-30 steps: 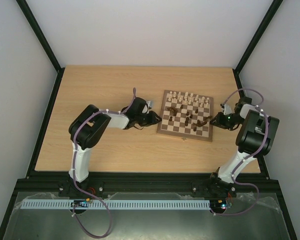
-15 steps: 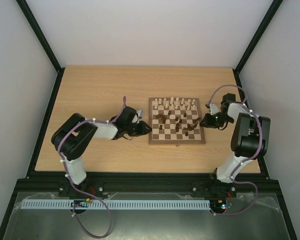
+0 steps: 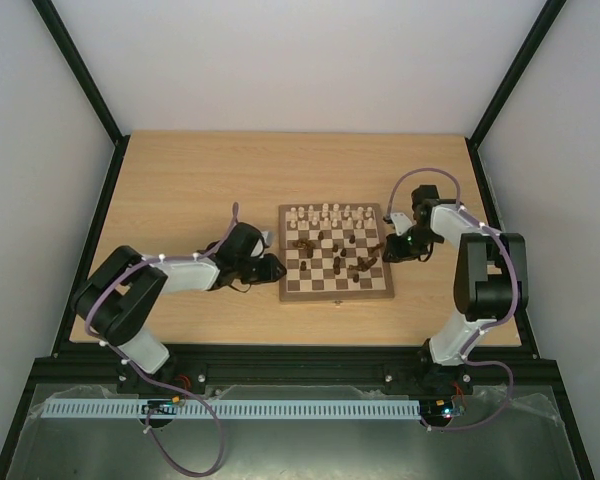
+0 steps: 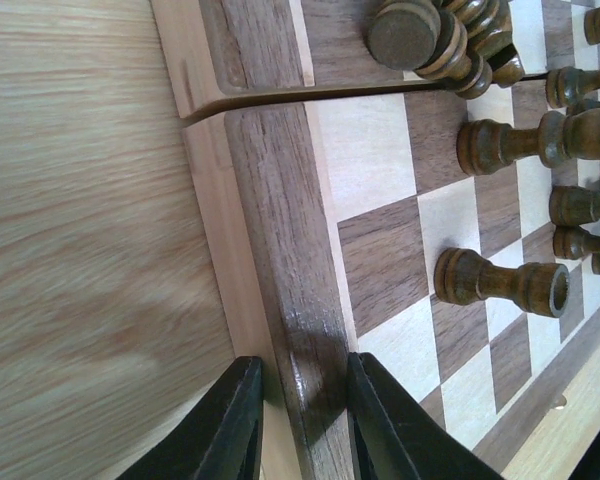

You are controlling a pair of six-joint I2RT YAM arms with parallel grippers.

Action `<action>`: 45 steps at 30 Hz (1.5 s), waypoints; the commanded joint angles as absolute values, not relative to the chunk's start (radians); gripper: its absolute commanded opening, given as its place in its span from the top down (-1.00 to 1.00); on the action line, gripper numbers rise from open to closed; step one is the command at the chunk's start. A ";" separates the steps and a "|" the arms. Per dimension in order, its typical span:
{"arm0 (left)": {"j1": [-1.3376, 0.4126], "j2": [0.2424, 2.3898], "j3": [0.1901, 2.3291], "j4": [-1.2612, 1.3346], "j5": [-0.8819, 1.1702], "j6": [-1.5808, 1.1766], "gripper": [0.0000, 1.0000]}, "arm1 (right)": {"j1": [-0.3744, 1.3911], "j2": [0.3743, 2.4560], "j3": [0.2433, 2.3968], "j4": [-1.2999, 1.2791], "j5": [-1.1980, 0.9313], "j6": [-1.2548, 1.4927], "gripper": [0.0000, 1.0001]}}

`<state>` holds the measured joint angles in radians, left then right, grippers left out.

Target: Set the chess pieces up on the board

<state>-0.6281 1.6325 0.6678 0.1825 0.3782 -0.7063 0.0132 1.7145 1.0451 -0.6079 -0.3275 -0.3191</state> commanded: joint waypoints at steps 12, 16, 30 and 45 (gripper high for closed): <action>-0.660 1.494 0.534 -0.015 0.288 -0.685 0.44 | 0.198 1.745 1.025 -0.845 -0.555 -0.343 0.67; -0.660 1.422 0.493 -0.030 0.266 -0.688 0.44 | 0.242 1.748 1.012 -0.812 -0.566 -0.318 0.67; -0.659 1.163 0.673 -0.367 0.003 -0.611 0.12 | 0.208 1.594 1.092 -0.900 -0.372 -0.318 0.44; -0.702 1.363 0.975 -0.293 0.145 -0.362 0.30 | 0.160 1.267 0.970 -0.552 -0.559 -0.200 0.38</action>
<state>-0.6739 1.2953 0.8894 -0.3199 0.0818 -0.4355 0.1577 1.4147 1.0859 -0.7586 -0.4374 -0.2581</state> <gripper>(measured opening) 0.362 0.310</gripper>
